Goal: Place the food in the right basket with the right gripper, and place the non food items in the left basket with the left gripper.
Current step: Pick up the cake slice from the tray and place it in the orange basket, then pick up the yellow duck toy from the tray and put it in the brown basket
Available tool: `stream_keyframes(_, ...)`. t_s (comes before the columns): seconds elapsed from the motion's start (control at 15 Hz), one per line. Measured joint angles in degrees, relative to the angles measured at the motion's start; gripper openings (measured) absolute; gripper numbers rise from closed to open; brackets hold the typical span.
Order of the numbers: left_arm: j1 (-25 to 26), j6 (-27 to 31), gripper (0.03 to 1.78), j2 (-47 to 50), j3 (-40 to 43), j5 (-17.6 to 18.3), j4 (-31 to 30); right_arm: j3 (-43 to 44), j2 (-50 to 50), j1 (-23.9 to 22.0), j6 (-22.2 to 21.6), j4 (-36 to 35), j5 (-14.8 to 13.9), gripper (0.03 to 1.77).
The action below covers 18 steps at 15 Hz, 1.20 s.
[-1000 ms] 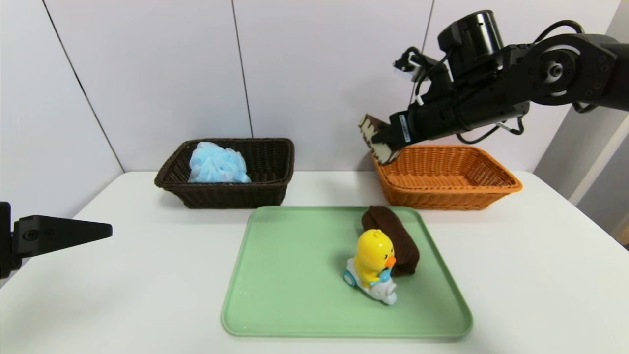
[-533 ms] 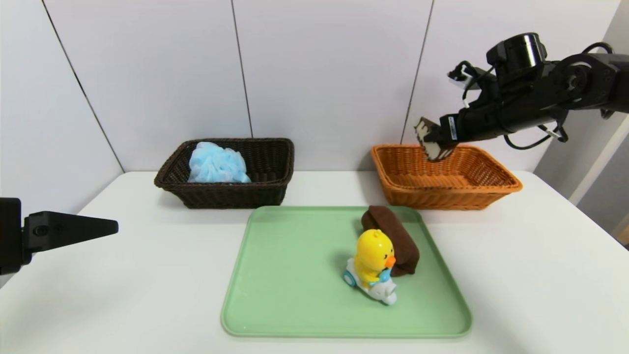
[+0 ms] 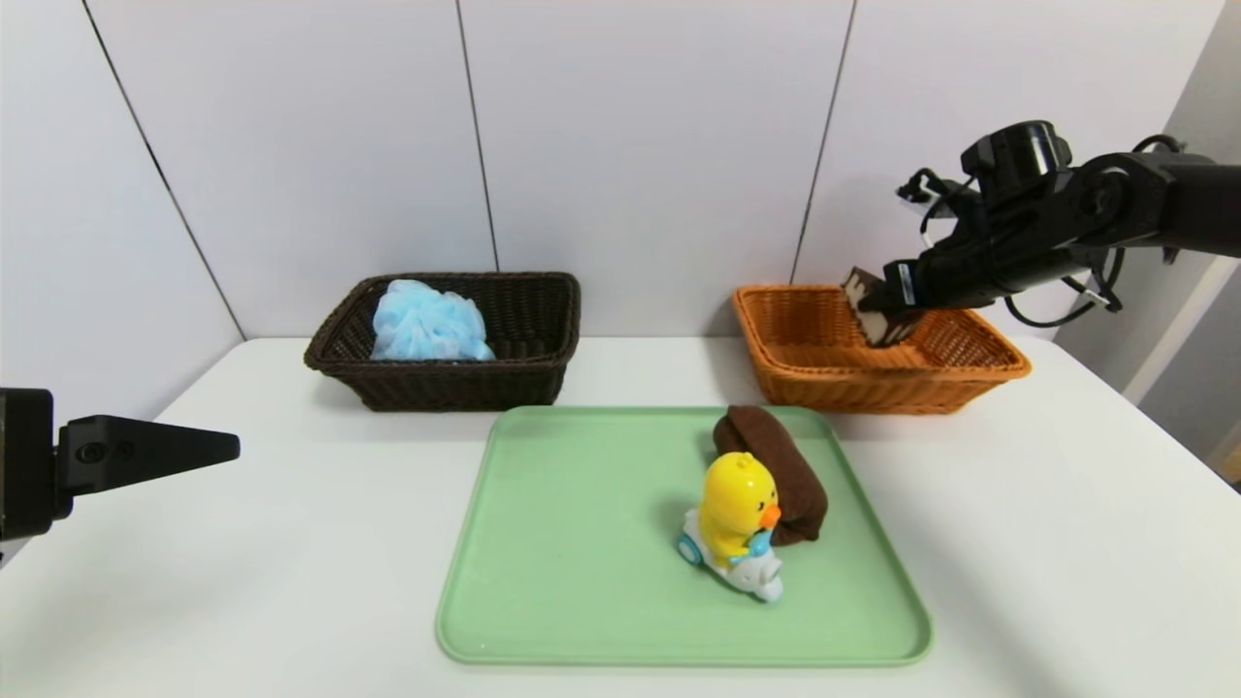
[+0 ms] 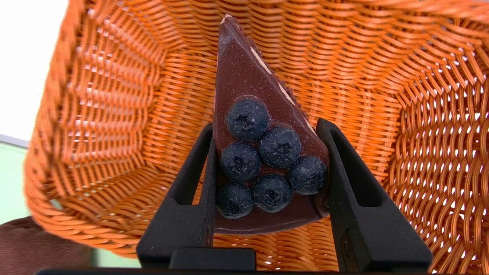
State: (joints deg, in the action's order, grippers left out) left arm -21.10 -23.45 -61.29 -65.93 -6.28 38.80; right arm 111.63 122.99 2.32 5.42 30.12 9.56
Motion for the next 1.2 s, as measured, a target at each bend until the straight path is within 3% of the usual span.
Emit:
stream_keyframes(0.47, 0.0, 0.1, 1.69, 0.0, 0.0, 0.0, 0.0, -0.6, 0.6, -0.3, -0.5, 0.5, 0.6, 1.33)
stream_keyframes(0.6, 0.0, 0.1, 1.69, 0.0, -0.1, 0.0, 0.0, -0.6, -0.2, -0.2, -0.6, 1.6, 1.0, 1.42)
stream_keyframes(0.87, -0.1, 0.3, 1.69, 0.0, -0.1, 0.0, -0.1, -0.4, -4.4, -0.3, -0.8, 5.7, 4.9, 1.53)
stream_keyframes(1.07, -0.1, 0.3, 1.69, -0.4, 0.1, 0.2, -1.8, -0.4, -8.7, -0.4, -1.2, 8.2, 5.0, 1.59)
stream_keyframes(1.2, -0.1, 0.3, 1.69, -1.7, 0.3, 1.7, -4.7, -0.5, -11.8, -0.5, -3.9, 11.4, 4.9, 1.62)
